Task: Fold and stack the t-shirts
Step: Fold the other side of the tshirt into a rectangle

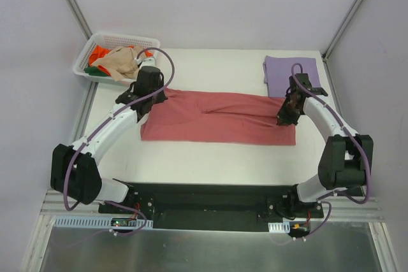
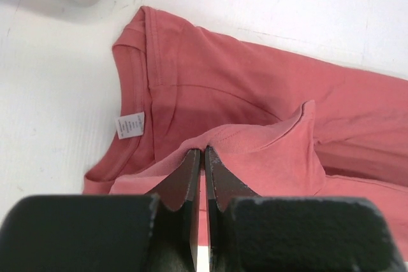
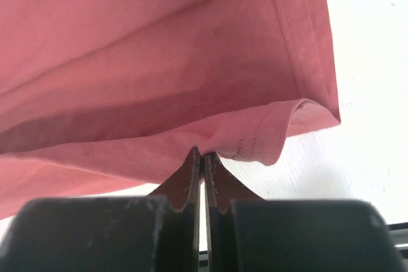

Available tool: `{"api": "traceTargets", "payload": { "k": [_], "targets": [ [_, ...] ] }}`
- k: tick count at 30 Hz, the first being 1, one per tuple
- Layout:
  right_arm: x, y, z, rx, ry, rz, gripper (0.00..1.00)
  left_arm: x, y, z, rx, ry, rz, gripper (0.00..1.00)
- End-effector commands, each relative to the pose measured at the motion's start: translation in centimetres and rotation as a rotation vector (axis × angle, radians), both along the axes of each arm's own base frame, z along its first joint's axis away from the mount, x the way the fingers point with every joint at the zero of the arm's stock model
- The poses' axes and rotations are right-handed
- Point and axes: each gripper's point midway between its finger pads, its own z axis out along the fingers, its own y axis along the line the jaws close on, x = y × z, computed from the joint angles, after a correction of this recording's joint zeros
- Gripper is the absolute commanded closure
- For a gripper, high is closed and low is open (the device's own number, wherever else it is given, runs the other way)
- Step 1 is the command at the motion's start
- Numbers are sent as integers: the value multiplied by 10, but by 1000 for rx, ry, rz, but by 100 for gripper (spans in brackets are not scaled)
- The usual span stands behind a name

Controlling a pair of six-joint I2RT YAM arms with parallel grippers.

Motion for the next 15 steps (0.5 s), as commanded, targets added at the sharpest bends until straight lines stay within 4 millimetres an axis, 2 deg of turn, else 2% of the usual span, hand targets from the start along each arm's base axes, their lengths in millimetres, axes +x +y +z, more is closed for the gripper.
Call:
{"api": "traceTargets", "payload": {
  "k": [1, 4, 7, 10, 11, 13, 14, 15],
  "targets": [
    [22, -2, 1, 7, -25, -9, 99, 28, -7, 12, -14, -32, -38, 100],
    [32, -4, -6, 10, -25, -27, 97, 39, -4, 0, 6, -5, -23, 100],
    [46, -8, -16, 4, -32, -42, 93, 52, 2, -21, 35, 43, 3, 100],
    [63, -18, -27, -38, -44, -62, 89, 63, 21, -40, 81, 86, 96, 100],
    [69, -21, -29, -51, -46, -70, 86, 68, 27, -45, 93, 97, 127, 93],
    [87, -30, -24, -97, -90, -65, 75, 81, 34, -45, 109, 95, 162, 62],
    [91, -38, -23, -142, -99, -72, 62, 88, 34, -44, 106, 95, 165, 43],
    [94, -45, -16, -181, -114, -90, 44, 93, 33, -43, 105, 106, 165, 31]
  ]
}}
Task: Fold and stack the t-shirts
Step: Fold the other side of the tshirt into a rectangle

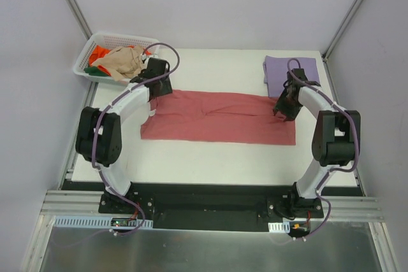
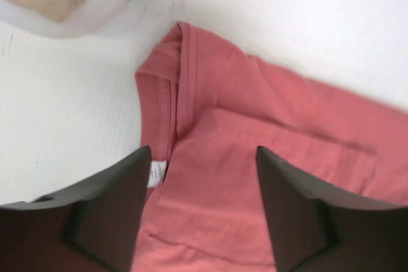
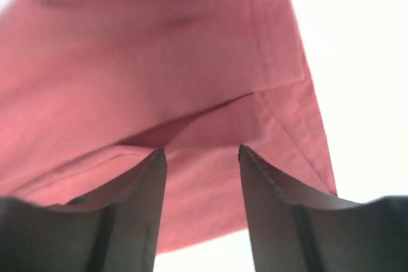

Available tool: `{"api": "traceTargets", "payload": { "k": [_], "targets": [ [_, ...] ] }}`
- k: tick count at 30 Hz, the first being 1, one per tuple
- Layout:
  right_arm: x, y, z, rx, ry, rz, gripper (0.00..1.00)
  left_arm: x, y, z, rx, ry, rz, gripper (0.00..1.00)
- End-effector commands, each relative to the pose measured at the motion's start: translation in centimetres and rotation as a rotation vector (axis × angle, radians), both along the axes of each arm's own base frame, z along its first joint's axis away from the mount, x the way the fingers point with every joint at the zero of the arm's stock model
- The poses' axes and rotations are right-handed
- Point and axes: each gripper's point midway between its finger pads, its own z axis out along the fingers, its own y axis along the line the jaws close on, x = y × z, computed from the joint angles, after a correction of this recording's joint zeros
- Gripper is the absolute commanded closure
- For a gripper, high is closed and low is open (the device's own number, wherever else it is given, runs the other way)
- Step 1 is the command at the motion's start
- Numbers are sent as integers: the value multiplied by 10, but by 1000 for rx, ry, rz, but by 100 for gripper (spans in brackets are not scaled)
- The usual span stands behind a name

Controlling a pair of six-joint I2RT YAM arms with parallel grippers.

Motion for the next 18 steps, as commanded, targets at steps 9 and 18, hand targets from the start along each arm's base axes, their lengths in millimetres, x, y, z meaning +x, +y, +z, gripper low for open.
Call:
{"api": "traceTargets", "payload": {
  "k": [9, 18],
  "targets": [
    [11, -10, 62, -92, -263, 100, 4, -6, -26, 35, -198, 23, -31, 1],
    [8, 61, 18, 147, -180, 359, 4, -57, -86, -22, -359, 226, -185, 1]
  ]
}}
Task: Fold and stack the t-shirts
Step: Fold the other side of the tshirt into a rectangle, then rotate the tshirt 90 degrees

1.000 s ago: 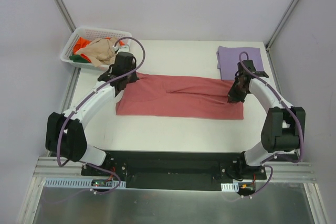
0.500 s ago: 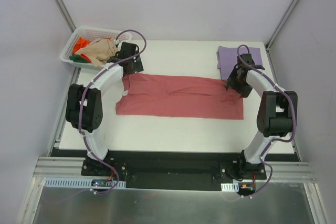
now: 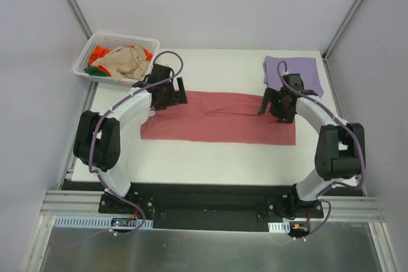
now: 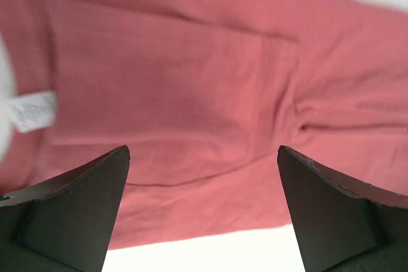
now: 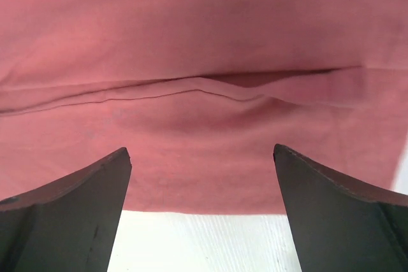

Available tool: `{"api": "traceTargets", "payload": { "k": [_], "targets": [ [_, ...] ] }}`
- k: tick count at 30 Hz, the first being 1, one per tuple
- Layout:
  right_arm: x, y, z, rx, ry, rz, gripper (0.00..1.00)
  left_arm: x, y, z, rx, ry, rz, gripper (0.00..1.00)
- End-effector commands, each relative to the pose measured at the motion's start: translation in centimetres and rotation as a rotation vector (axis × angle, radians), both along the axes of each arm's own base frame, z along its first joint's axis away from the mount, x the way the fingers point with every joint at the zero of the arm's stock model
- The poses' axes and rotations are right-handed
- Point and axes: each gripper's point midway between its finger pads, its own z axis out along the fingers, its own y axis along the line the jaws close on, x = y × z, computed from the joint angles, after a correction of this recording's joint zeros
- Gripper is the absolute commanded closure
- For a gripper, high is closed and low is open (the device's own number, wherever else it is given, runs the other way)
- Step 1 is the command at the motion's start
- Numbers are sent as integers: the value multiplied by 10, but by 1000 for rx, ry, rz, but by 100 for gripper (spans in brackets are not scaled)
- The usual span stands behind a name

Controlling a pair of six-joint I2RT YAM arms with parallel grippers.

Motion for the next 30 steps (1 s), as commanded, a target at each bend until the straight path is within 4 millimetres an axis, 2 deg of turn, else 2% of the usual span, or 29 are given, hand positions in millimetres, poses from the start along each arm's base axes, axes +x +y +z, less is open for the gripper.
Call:
{"api": "traceTargets", "payload": {
  "k": [1, 4, 7, 10, 12, 18, 23, 26, 30],
  "targets": [
    [23, 19, -14, 31, 20, 91, 4, -19, -26, -24, -83, 102, -49, 1],
    [47, 3, -17, -51, 3, 67, 4, -19, -25, -41, -67, 139, -39, 1],
    [68, -33, -20, -187, -3, -17, 4, -20, -22, -58, -44, 176, -29, 1],
    [71, -63, -20, -256, 29, -101, 4, -22, -16, -71, -39, 211, -15, 1],
    [69, -70, -17, -292, 22, -100, 4, -22, -13, -75, -44, 222, -2, 1],
    [67, -49, 4, -232, -83, -1, 4, -13, -19, -70, -69, 215, 12, 1],
    [71, -20, -17, -137, -56, 100, 4, 3, -26, -81, -82, 239, 26, 1],
    [70, -14, -31, -136, 21, 125, 4, 9, -26, -89, -66, 267, 40, 1],
    [57, -26, -42, -179, 109, 22, 4, 24, -20, -91, -39, 277, 69, 1]
  ]
}}
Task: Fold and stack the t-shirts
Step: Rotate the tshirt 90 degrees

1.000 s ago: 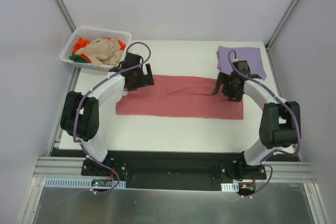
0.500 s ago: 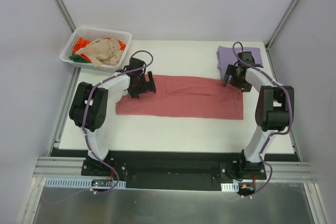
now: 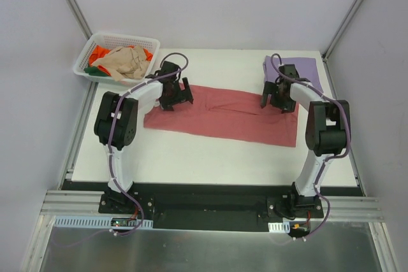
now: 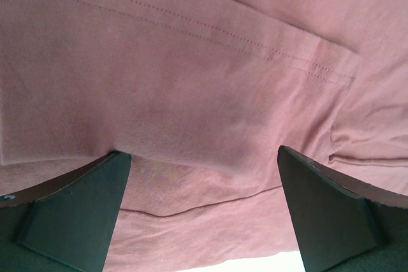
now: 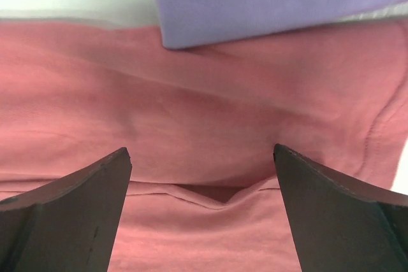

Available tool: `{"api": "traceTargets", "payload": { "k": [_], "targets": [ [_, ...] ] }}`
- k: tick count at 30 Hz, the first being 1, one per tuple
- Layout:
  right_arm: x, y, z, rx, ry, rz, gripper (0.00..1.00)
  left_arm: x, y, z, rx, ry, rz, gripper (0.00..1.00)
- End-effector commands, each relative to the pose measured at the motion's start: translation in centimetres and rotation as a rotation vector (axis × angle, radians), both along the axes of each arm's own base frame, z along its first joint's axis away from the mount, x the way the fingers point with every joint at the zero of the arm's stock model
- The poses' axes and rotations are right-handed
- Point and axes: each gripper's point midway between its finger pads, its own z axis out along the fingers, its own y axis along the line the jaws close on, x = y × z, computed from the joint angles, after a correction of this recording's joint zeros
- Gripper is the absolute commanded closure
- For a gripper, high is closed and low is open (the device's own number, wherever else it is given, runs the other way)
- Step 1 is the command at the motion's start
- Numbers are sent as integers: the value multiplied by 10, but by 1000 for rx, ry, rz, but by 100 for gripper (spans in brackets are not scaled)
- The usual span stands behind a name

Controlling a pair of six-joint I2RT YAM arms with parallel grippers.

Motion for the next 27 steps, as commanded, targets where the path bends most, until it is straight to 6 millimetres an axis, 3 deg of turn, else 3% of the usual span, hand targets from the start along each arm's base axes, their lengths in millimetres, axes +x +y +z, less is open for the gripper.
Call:
{"api": "traceTargets", "payload": {
  "k": [1, 6, 11, 12, 15, 17, 19, 22, 24, 27],
  "targets": [
    [-21, -4, -5, -9, 95, -73, 4, 11, 9, -20, 31, 75, 53, 1],
    [-81, 3, -21, 39, 197, -130, 4, 59, 3, -19, -57, 54, 53, 1],
    [-155, 40, -26, 133, 307, -85, 4, 110, -15, -3, -166, -22, 17, 1],
    [-175, 55, -28, 147, 340, -41, 4, 124, -24, 9, -209, -54, -3, 1],
    [-226, 111, -29, 236, 396, 159, 4, 154, -48, 13, -306, -88, -25, 1],
    [-261, 166, -26, 326, 421, 381, 4, 172, -58, 8, -372, -93, -13, 1],
    [-290, 222, -7, 449, 449, 626, 4, 188, -73, 10, -450, -112, -3, 1],
    [-304, 259, 16, 415, 375, 885, 4, 199, -93, 18, -550, -155, -17, 1],
    [-292, 261, 27, 401, 322, 892, 4, 199, -99, 25, -552, -182, -24, 1],
    [-273, 252, 38, 388, 246, 838, 4, 198, -106, 55, -514, -266, -70, 1]
  ]
}}
